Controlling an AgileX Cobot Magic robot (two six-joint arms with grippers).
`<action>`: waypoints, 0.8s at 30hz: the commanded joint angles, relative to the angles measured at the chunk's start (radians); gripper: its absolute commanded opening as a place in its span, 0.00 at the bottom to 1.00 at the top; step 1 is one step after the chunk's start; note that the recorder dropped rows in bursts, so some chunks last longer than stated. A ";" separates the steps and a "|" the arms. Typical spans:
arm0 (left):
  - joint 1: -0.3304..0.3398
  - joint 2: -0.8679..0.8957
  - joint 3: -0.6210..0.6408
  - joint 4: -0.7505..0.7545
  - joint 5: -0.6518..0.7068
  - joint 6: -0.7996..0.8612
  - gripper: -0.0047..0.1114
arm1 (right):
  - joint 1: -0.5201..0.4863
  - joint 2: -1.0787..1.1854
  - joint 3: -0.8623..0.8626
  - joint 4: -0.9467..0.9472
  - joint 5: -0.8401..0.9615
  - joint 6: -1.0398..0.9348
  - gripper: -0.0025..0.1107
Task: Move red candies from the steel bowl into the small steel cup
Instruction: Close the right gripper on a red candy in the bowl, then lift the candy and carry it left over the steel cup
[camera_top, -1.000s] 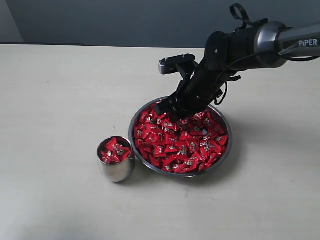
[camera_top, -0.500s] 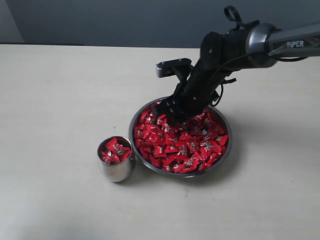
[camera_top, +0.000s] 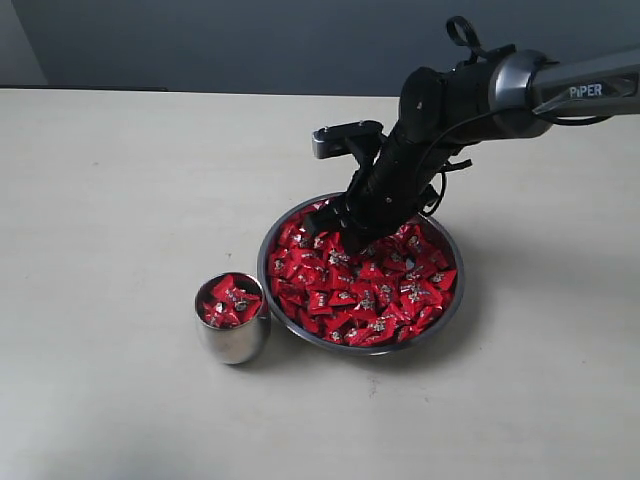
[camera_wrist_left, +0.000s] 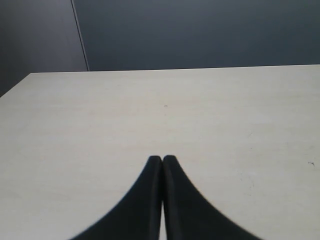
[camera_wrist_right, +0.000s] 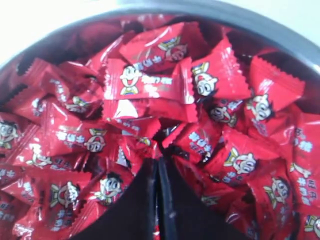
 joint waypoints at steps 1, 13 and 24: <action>0.001 -0.004 0.004 0.001 -0.002 -0.003 0.04 | -0.005 -0.024 -0.004 -0.008 -0.002 0.000 0.01; 0.001 -0.004 0.004 0.001 -0.002 -0.003 0.04 | -0.005 -0.139 -0.004 -0.063 0.015 0.005 0.01; 0.001 -0.004 0.004 0.001 -0.002 -0.003 0.04 | -0.005 -0.263 -0.006 -0.257 -0.016 0.125 0.01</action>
